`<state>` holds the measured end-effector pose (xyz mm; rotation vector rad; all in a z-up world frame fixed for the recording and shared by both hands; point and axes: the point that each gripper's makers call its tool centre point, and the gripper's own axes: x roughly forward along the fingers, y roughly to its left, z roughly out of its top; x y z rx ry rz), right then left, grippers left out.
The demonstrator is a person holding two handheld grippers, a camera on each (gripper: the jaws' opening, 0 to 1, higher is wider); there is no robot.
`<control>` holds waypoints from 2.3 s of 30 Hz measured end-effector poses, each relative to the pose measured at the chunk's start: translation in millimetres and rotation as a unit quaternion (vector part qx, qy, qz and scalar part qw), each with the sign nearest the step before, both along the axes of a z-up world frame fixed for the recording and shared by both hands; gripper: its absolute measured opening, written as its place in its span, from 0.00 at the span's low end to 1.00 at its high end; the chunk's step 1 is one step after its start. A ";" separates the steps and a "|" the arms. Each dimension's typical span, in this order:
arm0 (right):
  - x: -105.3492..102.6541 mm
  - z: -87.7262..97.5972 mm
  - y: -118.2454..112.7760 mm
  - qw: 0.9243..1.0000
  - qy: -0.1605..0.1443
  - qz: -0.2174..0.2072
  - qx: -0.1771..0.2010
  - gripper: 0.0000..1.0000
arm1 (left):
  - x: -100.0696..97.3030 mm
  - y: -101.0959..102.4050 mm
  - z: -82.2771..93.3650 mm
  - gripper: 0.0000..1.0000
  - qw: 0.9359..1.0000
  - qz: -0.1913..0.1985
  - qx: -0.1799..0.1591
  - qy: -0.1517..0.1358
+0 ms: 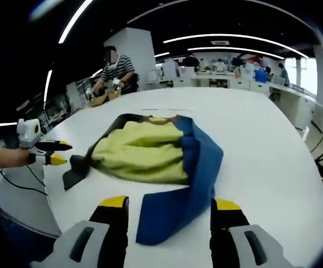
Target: Fold the garment on the visible template until the final outline fits inside the template.
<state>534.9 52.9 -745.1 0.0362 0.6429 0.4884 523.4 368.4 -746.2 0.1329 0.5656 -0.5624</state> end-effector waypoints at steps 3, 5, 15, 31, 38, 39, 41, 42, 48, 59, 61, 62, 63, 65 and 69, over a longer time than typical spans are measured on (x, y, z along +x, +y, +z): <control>-4.3 -7.6 -1.7 1.000 0.006 -0.020 0.010 0.46 | -2.8 0.4 -8.9 0.40 1.000 0.007 -0.009 0.014; -7.4 -13.7 -1.9 1.000 0.012 -0.028 0.005 0.42 | -4.6 -0.4 -14.5 0.36 0.999 0.009 -0.020 0.027; -11.2 -32.3 -5.0 0.997 0.017 -0.072 -0.004 0.19 | -3.2 -2.5 -29.9 0.13 0.998 0.016 -0.023 0.049; -4.1 -21.2 -22.7 0.996 -0.006 -0.081 -0.027 0.00 | -7.3 16.8 -3.4 0.00 0.996 0.042 -0.055 0.051; 2.9 5.9 -29.4 0.996 -0.025 -0.078 -0.025 0.00 | 4.5 41.8 36.1 0.00 0.992 0.091 -0.087 0.017; 4.7 10.9 -32.2 0.996 -0.031 -0.075 -0.032 0.00 | 6.1 46.3 43.0 0.00 0.993 0.093 -0.074 0.007; 6.4 17.7 -37.4 0.996 -0.035 -0.069 -0.042 0.00 | 9.0 52.8 53.5 0.00 0.993 0.096 -0.064 -0.004; 7.7 20.0 -40.5 0.996 -0.037 -0.069 -0.045 0.00 | 10.3 55.6 57.1 0.00 0.993 0.097 -0.062 -0.008; 16.2 34.8 -68.8 0.993 -0.052 -0.066 -0.082 0.00 | 21.8 85.0 70.9 0.00 0.991 0.125 -0.042 -0.025; 32.5 45.5 -106.4 0.991 -0.042 -0.092 -0.084 0.00 | 59.4 151.3 81.8 0.00 0.977 0.203 -0.001 -0.059; 36.7 45.9 -111.7 0.991 -0.041 -0.096 -0.088 0.00 | 67.4 162.1 81.7 0.00 0.975 0.214 0.003 -0.062; 38.6 45.6 -114.0 0.990 -0.040 -0.097 -0.090 0.00 | 69.0 164.3 81.4 0.00 0.974 0.216 0.005 -0.062; 41.6 44.9 -117.7 0.990 -0.039 -0.098 -0.093 0.00 | 72.6 170.1 79.3 0.00 0.974 0.220 0.011 -0.058; 46.5 42.4 -125.2 0.989 -0.034 -0.101 -0.100 0.00 | 78.6 179.9 77.9 0.00 0.972 0.228 0.015 -0.062; 55.5 37.1 -137.0 0.988 -0.024 -0.109 -0.106 0.00 | 87.9 202.5 67.2 0.00 0.965 0.257 0.012 -0.045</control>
